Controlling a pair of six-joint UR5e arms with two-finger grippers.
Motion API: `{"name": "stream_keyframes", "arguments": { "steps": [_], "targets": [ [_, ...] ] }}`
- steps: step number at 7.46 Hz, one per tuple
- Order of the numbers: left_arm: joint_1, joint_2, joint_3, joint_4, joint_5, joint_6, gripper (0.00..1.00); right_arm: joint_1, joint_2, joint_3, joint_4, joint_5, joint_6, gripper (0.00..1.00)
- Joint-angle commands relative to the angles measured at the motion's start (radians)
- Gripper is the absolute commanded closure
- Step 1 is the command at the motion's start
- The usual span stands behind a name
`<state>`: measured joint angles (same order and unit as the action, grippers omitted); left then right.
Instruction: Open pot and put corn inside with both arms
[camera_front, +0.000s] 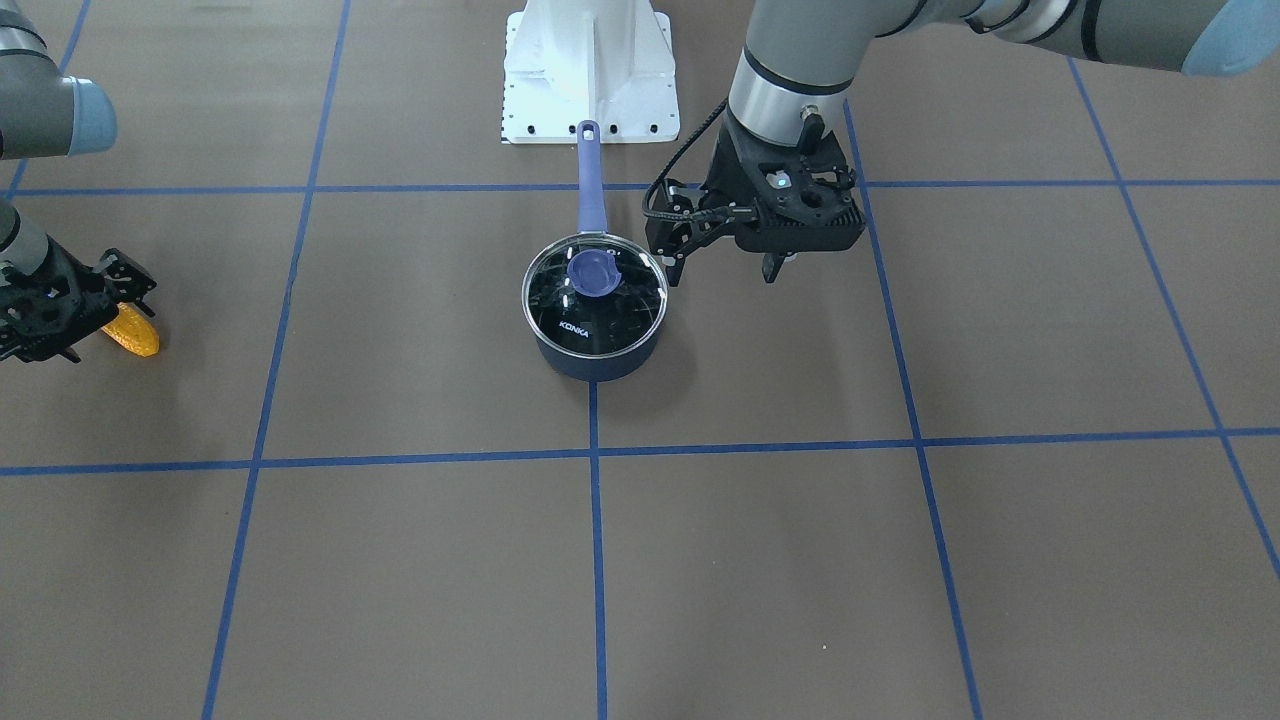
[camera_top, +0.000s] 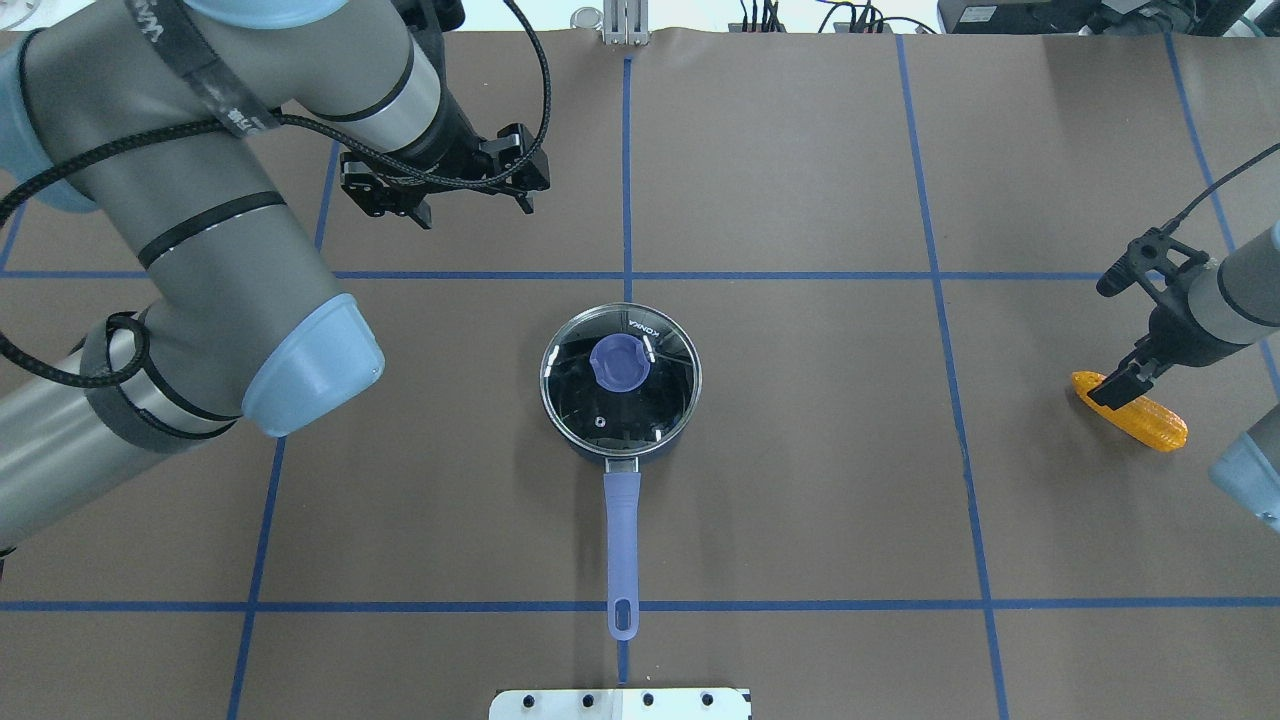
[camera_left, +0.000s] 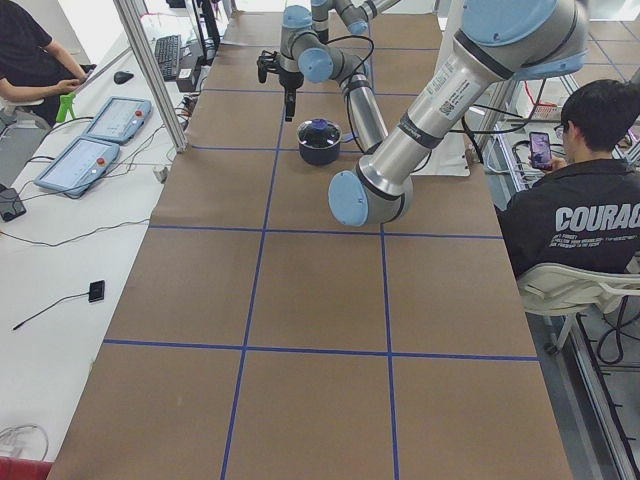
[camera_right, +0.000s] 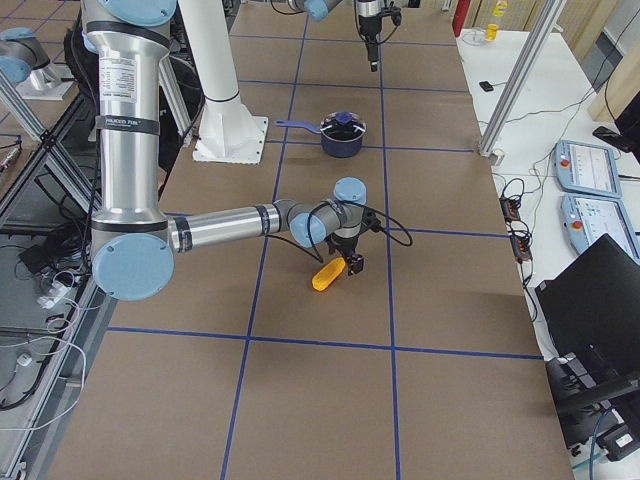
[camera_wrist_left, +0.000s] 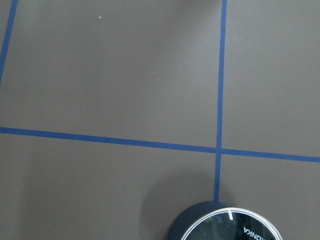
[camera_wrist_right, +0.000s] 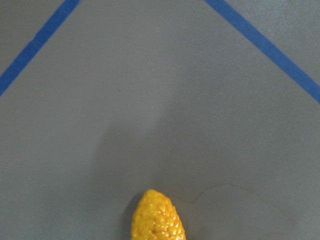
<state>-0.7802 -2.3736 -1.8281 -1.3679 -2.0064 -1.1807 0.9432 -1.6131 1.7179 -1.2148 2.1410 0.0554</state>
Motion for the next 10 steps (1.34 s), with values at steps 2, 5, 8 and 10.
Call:
{"name": "stream_keyframes", "arguments": {
  "steps": [2, 5, 8, 10],
  "targets": [
    [0.002, -0.016, 0.024, -0.005, 0.0, -0.003, 0.03, -0.004, -0.034, 0.005, 0.004, -0.021, -0.025, 0.06],
    [0.004, -0.022, 0.032, -0.005, 0.0, -0.003, 0.03, -0.027, -0.053, 0.008, 0.011, -0.038, -0.025, 0.3],
    [0.021, -0.03, 0.084, -0.068, 0.017, -0.03, 0.03, -0.053, -0.048, 0.006, 0.011, -0.053, -0.023, 0.53],
    [0.028, -0.029, 0.082, -0.068, 0.023, -0.034, 0.03, -0.052, -0.041, 0.012, 0.008, -0.049, -0.025, 0.55]
  ]
}}
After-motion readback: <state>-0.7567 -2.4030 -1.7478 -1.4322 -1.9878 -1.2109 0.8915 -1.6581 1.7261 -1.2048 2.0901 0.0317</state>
